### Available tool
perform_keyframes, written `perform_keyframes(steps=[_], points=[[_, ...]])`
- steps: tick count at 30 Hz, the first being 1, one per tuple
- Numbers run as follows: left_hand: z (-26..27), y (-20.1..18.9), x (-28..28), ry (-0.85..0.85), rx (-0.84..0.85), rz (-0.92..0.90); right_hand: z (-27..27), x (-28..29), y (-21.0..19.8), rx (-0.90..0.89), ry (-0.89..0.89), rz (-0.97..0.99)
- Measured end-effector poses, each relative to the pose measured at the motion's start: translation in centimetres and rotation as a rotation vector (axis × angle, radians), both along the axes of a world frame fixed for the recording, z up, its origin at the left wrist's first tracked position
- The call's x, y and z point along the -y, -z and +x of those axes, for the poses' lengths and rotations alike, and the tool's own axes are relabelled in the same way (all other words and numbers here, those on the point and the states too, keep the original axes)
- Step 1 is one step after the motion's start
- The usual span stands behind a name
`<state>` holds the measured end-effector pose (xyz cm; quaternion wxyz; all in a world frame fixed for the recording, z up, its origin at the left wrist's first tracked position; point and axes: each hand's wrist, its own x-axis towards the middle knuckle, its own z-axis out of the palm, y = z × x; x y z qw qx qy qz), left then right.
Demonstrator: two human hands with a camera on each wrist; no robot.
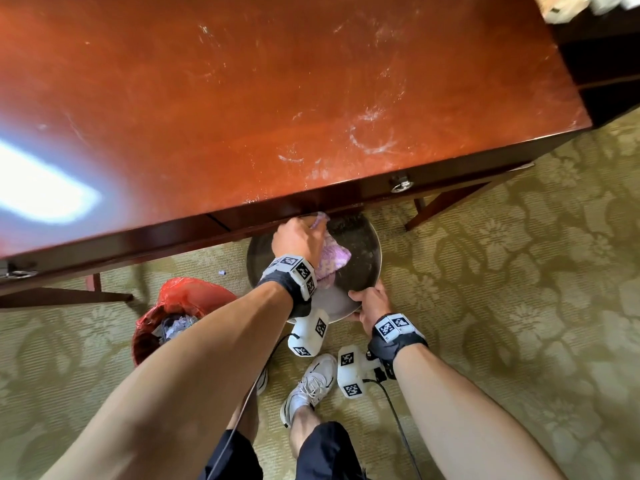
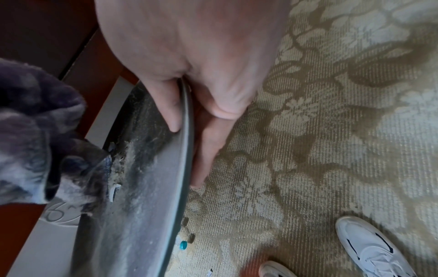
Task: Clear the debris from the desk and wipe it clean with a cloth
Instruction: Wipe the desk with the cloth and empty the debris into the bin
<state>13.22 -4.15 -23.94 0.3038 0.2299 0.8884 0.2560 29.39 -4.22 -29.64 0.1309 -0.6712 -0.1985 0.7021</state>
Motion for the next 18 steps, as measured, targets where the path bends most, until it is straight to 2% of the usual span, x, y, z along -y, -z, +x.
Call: perform_keyframes(steps=[4, 8, 11, 18], points=[[-0.2, -0.5, 0.3, 0.142, -0.031, -0.03, 0.2, 0.1, -0.2, -0.013, -0.001, 0.004], [-1.1, -0.2, 3.0, 0.178, -0.095, -0.046, -0.1, 0.2, -0.3, -0.005, -0.024, 0.009], [-2.3, 0.0, 4.3, 0.126, -0.148, -0.06, -0.6, 0.3, -0.3, -0.001, -0.02, 0.012], [-4.0, -0.1, 4.9, -0.096, -0.123, -0.064, -1.5, 0.4, -0.6, 0.003, -0.055, 0.005]])
